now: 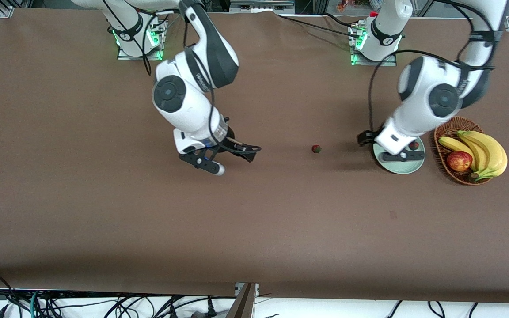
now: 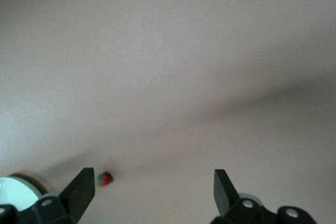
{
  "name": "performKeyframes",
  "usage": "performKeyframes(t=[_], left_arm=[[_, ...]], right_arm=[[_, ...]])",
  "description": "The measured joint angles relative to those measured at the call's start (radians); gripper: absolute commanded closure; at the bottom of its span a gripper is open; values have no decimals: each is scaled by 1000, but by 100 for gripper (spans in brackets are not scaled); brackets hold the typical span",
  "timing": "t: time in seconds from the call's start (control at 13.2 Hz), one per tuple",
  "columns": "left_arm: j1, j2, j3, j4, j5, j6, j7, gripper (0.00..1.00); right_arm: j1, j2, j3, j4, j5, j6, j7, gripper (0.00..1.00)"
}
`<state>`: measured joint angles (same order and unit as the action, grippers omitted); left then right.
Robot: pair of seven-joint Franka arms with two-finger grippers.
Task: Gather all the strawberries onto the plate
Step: 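Release the strawberry with the right gripper while the left gripper grasps it, then place the strawberry on the plate while the right gripper returns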
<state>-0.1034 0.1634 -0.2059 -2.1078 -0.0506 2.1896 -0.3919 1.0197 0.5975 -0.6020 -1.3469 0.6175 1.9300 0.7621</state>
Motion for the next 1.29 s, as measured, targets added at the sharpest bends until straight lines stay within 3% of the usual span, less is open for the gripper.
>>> performKeyframes(t=[0.15,0.38,0.53,0.68,0.84,0.99,1.29], left_arm=[[-11,30,-105,-20,19,94,-170,0],[-23,154,-202,-38,232,242,-481,0],[-25,249,-204,-39,368,311,-609,0],[-21,320,-195,-35,403,369,-638,0],[-14,355,-187,-31,403,388,-640,3],[-12,365,-187,-29,403,390,-646,39],[-12,366,-188,-25,403,390,-657,81]], right_arm=[[0,-69,-19,-2,-74,-84,-15,0],[2,-173,-28,-15,-219,-199,-42,0],[2,-236,-54,-55,-249,-232,-108,0],[-13,-308,-68,-118,-316,-237,-178,0],[-85,-386,-23,-174,-380,-258,-253,0],[-244,-449,96,-199,-429,-304,-351,0],[-617,-510,386,-205,-489,-368,-528,0]])
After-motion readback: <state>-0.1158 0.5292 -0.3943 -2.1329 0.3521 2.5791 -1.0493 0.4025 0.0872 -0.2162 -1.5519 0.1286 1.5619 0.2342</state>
